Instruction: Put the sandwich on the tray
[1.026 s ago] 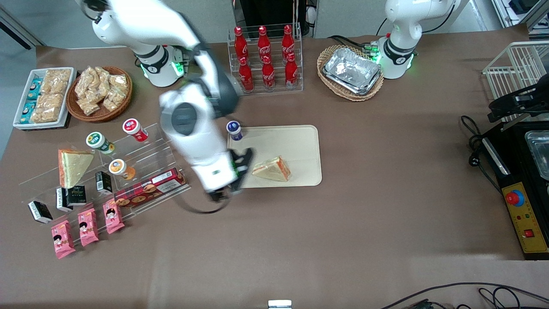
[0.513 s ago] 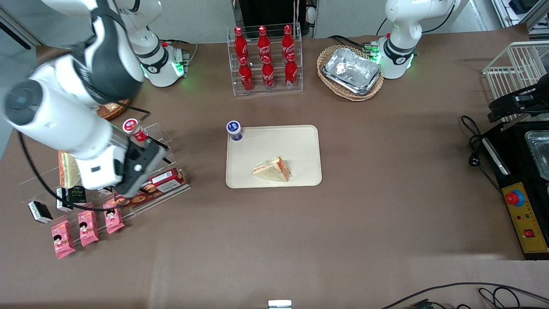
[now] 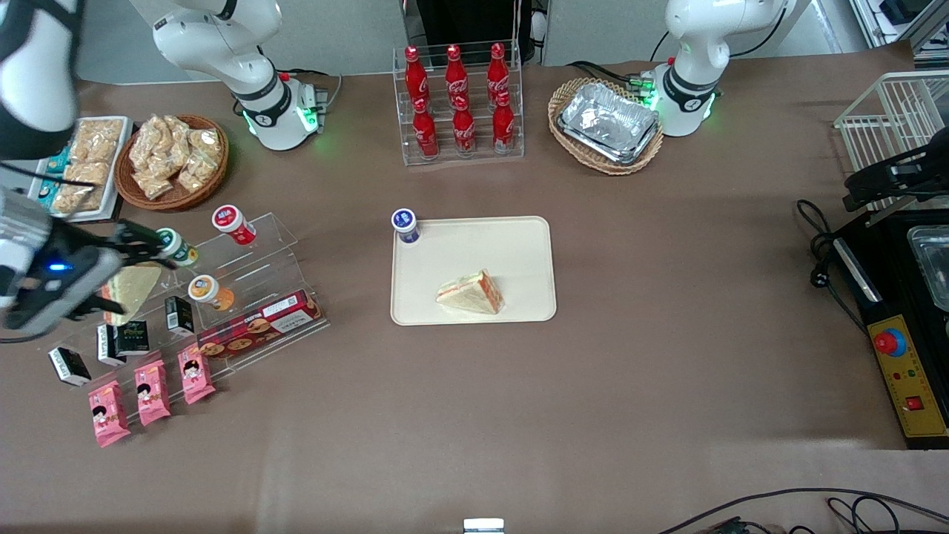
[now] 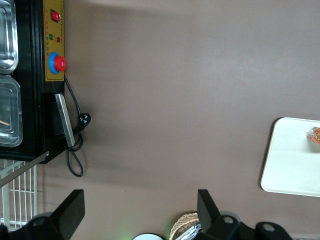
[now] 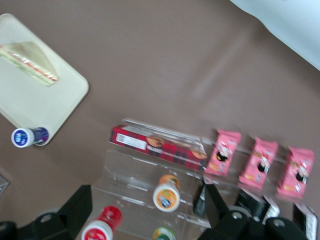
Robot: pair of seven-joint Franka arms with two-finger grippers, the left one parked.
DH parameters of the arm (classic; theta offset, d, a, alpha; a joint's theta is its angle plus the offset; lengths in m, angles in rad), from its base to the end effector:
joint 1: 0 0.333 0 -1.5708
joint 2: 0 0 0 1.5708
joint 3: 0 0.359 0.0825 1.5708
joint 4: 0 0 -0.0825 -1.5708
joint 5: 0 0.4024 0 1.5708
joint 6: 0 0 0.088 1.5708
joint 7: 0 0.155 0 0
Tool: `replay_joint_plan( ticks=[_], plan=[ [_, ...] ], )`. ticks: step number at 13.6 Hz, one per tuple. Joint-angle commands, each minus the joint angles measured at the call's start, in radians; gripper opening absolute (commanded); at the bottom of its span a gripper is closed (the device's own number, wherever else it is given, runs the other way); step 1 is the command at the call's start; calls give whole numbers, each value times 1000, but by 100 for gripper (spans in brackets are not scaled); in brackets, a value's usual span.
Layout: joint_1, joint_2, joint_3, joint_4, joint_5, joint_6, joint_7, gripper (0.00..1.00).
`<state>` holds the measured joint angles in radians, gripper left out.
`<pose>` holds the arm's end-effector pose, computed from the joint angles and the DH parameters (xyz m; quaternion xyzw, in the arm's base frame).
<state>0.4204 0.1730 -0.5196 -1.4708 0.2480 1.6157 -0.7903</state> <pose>0.6315 0.0001 0.5827 -0.9387 -0.3350 -0.0323 0.0743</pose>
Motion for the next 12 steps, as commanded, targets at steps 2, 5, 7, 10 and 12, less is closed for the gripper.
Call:
replay_joint_plan(
  ticks=[2,5,7,10,12],
  plan=[
    [-95,-39,-49,-11,0,-23,6,100],
    [-95,-64,-94,-6,-18,-89,154,100],
    [-89,-107,-91,-6,-81,-114,305,100],
    [-81,-133,-85,49,-137,-187,433,100],
    [-80,-133,-77,93,-151,-238,471,100]
  ],
)
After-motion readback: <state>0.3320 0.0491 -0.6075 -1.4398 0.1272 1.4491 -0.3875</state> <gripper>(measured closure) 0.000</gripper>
